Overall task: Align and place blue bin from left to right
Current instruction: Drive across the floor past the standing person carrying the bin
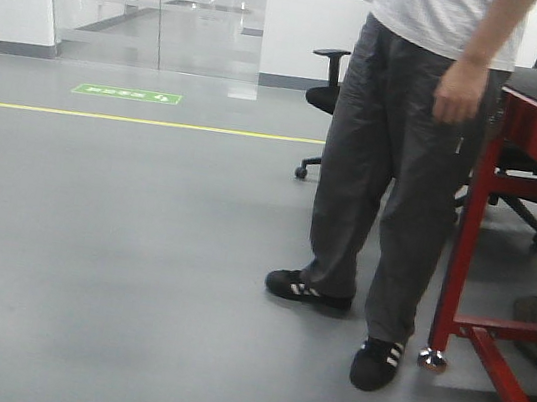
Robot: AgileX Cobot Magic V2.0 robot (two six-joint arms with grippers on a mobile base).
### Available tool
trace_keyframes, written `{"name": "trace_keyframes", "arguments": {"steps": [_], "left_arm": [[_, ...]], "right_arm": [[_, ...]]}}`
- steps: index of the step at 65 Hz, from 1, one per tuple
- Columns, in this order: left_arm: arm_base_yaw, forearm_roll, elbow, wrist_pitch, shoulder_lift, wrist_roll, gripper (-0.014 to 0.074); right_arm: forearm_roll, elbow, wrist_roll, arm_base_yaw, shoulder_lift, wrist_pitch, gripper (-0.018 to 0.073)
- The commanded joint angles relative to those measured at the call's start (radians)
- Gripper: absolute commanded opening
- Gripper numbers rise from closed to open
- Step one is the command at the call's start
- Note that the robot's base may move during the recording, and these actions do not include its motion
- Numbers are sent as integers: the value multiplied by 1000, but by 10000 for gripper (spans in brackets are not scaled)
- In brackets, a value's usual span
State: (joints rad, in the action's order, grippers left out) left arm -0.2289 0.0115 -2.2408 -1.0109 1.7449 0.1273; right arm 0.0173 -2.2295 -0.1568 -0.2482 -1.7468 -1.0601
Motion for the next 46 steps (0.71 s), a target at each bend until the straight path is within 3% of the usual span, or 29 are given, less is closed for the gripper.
{"name": "trace_keyframes", "arguments": {"steps": [1, 46], "left_arm": [[-5, -24, -18, 88, -21, -10, -111], [-5, -24, -18, 88, -15, -10, -111]], "right_arm": [[-17, -15, 16, -4, 22, 110, -61], [-17, -15, 16, -4, 22, 110, -61]]}}
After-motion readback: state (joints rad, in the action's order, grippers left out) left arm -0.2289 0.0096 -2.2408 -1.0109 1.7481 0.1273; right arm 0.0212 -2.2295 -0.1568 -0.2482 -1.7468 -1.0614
